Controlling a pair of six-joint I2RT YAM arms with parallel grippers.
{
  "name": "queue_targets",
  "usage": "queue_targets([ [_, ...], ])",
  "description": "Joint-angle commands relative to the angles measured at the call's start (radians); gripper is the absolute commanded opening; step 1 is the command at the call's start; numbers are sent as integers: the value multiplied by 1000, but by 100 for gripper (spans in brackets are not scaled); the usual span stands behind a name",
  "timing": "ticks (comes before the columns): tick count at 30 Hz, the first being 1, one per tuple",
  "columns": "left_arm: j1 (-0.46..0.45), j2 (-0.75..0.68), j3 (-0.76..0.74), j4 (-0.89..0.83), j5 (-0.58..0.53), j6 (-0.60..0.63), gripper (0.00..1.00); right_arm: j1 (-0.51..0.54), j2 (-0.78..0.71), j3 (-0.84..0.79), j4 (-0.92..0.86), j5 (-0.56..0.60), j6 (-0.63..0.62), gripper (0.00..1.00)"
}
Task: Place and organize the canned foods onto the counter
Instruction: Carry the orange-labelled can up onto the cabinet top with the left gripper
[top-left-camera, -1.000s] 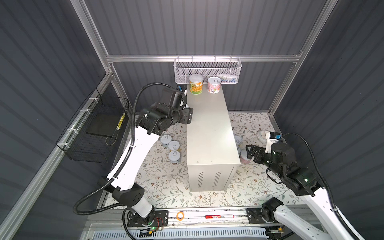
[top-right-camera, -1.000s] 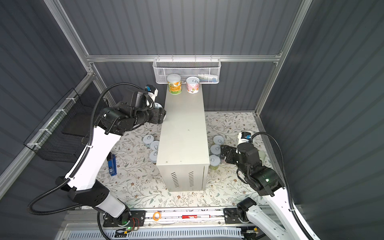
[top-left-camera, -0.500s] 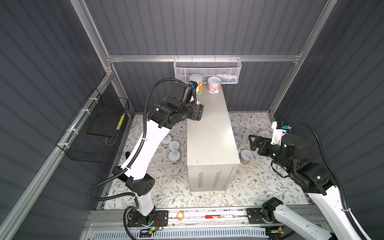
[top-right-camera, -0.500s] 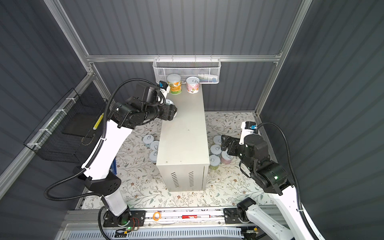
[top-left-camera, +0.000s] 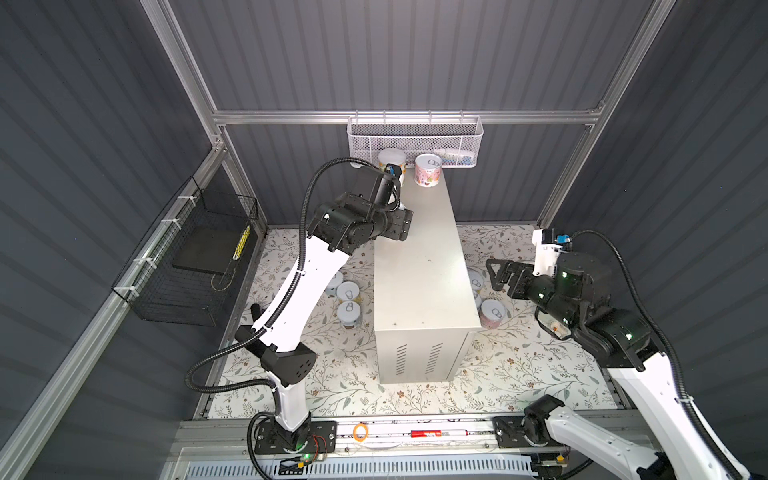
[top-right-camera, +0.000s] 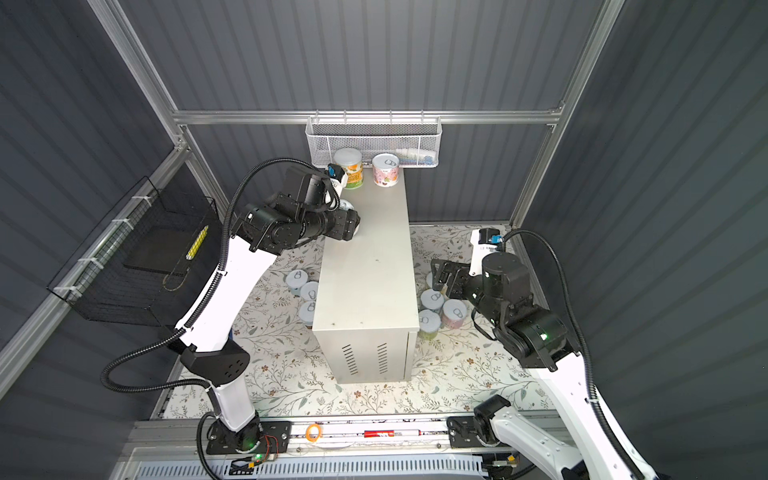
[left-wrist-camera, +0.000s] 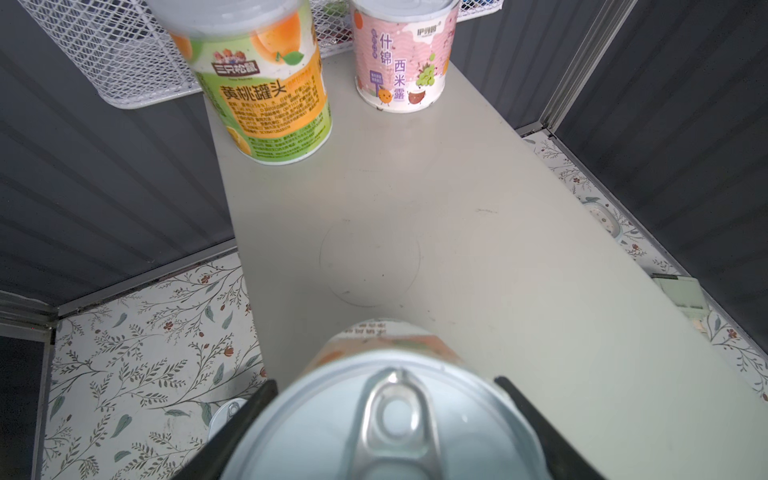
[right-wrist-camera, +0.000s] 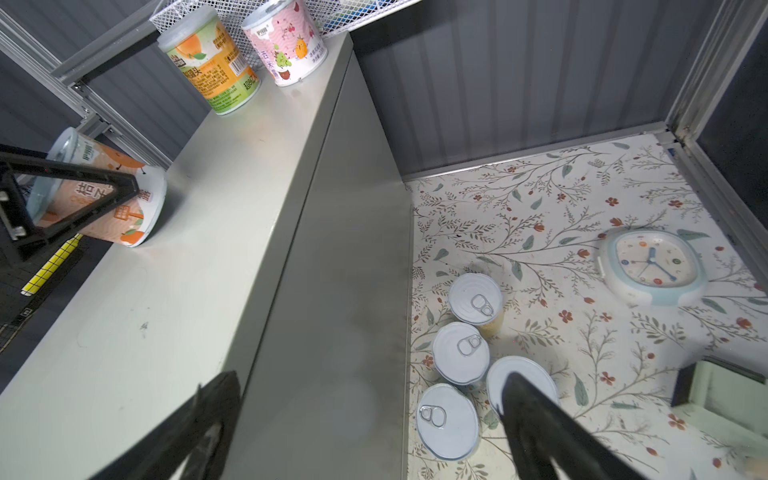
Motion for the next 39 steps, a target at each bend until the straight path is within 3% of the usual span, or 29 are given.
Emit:
queue_targets([
  [1, -7, 14, 28, 53, -19, 2, 80, -1, 4, 25, 28, -27, -20, 99],
  [2, -7, 18, 35, 55, -18, 2, 82, -1, 5, 23, 31, -30, -22, 99],
  [4, -6, 29, 51, 56, -19, 9, 99, -1, 4, 19, 39, -35, -22, 99],
  [15, -7, 32, 154, 151, 5, 23, 99, -1, 35, 42, 61, -57, -35, 99],
  [21, -7, -115, 6, 239, -44, 21, 99, -2, 29, 46, 61, -64, -32, 99],
  [25, -8, -245, -158, 260, -59, -2, 89, 0, 18, 47, 53, -60, -32, 99],
  [31, -8, -408, -408, 278, -8, -53, 52, 0, 2, 41, 46, -42, -37, 99],
  [39, -8, -495, -607, 319, 64, -111, 56, 1, 5, 25, 53, -47, -27, 99],
])
